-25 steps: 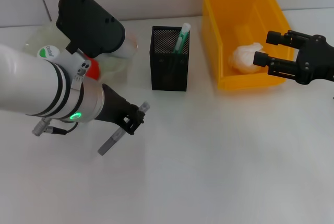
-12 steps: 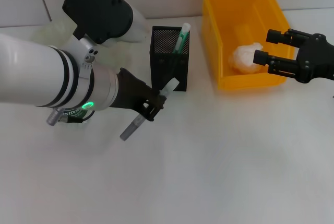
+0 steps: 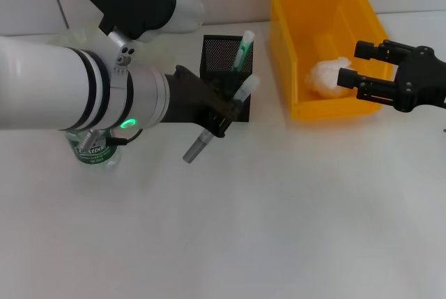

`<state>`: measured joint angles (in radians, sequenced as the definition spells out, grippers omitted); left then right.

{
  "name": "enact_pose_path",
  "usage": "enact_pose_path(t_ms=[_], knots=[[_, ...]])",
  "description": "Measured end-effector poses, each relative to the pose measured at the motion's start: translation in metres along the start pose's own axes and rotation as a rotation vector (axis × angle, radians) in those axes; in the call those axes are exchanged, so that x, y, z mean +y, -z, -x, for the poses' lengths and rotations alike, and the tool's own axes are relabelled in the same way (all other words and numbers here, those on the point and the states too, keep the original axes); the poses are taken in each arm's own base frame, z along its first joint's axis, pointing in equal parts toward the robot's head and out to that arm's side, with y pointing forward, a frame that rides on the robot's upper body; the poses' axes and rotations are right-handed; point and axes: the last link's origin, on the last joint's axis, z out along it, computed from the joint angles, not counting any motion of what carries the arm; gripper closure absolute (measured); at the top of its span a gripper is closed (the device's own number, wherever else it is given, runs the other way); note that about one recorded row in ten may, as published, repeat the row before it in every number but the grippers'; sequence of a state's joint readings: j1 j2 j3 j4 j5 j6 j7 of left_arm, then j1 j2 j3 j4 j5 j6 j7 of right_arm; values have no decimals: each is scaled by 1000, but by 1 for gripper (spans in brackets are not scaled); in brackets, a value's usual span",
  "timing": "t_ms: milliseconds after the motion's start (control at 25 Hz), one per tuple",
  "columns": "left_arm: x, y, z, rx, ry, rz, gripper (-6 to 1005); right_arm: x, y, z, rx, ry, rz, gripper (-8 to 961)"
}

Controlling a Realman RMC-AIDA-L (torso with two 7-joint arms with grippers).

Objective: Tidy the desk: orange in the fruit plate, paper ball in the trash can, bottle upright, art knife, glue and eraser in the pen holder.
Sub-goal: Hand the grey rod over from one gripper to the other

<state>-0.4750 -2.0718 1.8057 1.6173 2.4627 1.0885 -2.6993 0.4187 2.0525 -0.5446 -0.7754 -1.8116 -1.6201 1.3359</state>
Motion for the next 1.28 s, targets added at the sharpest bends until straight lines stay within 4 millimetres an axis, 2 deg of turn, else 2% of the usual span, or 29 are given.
enact_pose_path(t_ms=[800, 1280], knots=[[2, 22, -20, 300, -15, -77, 878, 1, 1, -3, -6, -6, -8, 232], [11, 21, -28, 427, -63, -87, 878, 2, -1, -6, -5, -15, -6, 232]])
